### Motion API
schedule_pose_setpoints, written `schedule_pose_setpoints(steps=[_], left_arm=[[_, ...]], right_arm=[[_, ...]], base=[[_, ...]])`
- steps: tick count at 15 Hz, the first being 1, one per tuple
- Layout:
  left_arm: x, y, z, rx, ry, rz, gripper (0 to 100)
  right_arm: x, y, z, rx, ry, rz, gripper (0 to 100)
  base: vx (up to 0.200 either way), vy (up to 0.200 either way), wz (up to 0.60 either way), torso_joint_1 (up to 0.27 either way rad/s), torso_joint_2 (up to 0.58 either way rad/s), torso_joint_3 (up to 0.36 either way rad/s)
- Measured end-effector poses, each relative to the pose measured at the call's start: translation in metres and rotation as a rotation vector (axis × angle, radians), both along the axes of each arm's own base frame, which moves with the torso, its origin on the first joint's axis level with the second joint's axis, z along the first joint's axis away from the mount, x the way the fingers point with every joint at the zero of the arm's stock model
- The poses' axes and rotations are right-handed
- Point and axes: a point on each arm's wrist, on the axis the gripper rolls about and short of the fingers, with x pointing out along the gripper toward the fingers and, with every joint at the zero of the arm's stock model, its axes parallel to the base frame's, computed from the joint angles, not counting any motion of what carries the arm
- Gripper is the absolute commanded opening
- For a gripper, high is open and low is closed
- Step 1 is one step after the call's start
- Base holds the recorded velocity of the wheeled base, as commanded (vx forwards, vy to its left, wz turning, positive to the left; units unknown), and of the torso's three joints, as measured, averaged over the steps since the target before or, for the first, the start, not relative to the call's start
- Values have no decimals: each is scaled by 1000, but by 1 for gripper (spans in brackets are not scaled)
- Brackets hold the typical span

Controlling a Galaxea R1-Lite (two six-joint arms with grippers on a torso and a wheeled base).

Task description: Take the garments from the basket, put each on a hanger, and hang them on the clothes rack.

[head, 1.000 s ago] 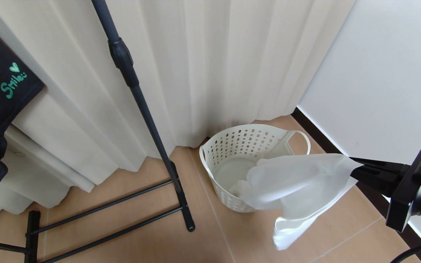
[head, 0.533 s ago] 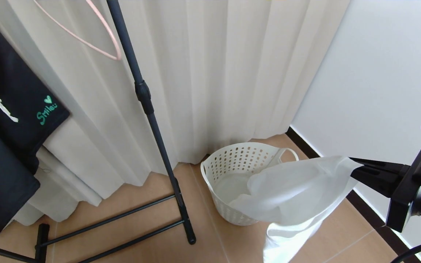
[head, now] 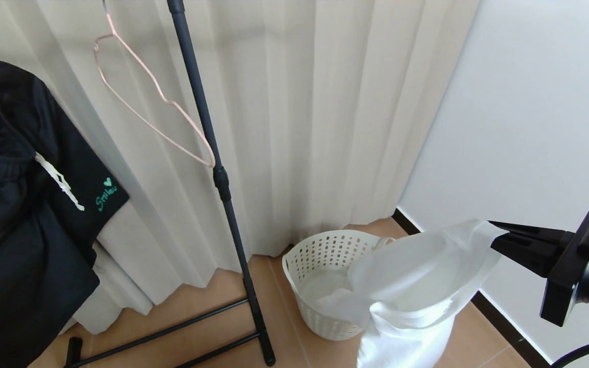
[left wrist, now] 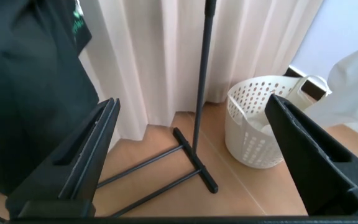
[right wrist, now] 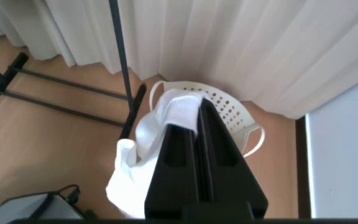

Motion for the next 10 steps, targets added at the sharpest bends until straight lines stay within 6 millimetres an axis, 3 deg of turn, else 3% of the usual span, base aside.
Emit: schedule_pose_setpoints(steps=[5,10], left_arm=[[0,0,0,0,0,0,100],[0,0,0,0,-2,0,100]], right_arm=[[0,0,0,0,0,-1,0],[0,0,-1,-1,2,-1,0]], base=[[0,0,0,170,-521,-175],[0,0,0,209,-563,-330]])
